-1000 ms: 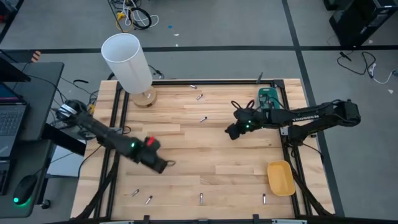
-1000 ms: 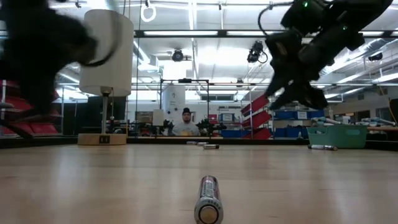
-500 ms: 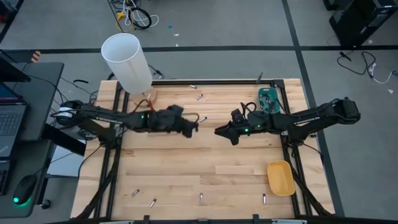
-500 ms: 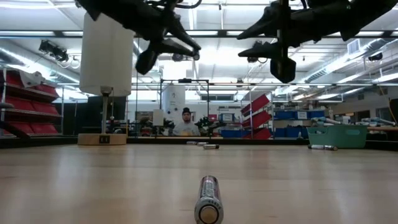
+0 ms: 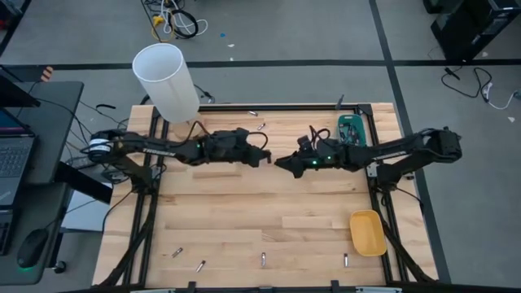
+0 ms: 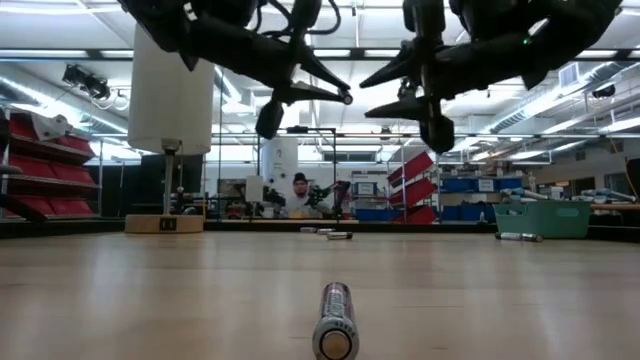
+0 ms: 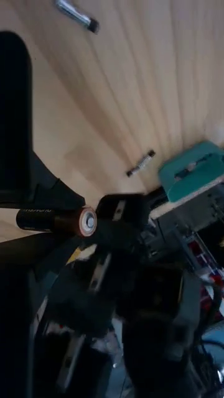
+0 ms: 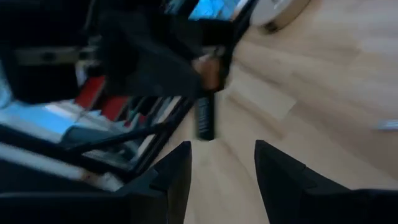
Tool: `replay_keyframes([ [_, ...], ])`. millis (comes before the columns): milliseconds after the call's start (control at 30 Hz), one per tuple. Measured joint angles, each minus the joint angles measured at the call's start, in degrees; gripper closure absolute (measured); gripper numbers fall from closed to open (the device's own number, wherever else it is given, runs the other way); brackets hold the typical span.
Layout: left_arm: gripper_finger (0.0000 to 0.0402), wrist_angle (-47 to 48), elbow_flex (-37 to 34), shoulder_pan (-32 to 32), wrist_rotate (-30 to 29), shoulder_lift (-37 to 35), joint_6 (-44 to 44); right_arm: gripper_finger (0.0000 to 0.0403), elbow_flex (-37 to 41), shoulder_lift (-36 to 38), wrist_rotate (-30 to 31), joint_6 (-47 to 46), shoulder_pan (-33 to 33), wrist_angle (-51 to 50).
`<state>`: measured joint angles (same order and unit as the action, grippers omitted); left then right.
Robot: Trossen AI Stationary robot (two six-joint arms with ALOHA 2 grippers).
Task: Sort batteries
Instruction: Put the black battery into the blue bin
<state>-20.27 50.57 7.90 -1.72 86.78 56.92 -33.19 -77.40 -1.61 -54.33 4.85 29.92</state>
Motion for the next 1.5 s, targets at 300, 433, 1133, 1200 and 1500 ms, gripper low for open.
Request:
replay_keyframes([
  [300,0.0346,-0.9,0.0,1.5,4.9,0.8,0.3,0.0232,-1.4,-6.8,0.1,-1.0,0.5,8.6],
  [433,0.0346,-0.8,0.0,1.5,6.7,0.8,0.6,0.0236,-2.8,-9.5,-0.2,-1.0,1.6,8.6],
  [1133,0.027,-4.3,0.0,6.0,12.7,0.8,-1.0,0.0368,-5.9,-8.5,-4.2,3.1,3.0,-2.3],
  [1200,0.0263,-5.9,0.0,6.9,15.7,0.8,-1.1,0.0368,-5.9,-7.3,-3.5,3.0,4.2,-5.9],
  [1500,0.0257,-5.3,0.0,8.2,22.2,0.4,-6.5,0.0368,-5.9,4.0,9.2,-2.4,13.1,-33.7],
])
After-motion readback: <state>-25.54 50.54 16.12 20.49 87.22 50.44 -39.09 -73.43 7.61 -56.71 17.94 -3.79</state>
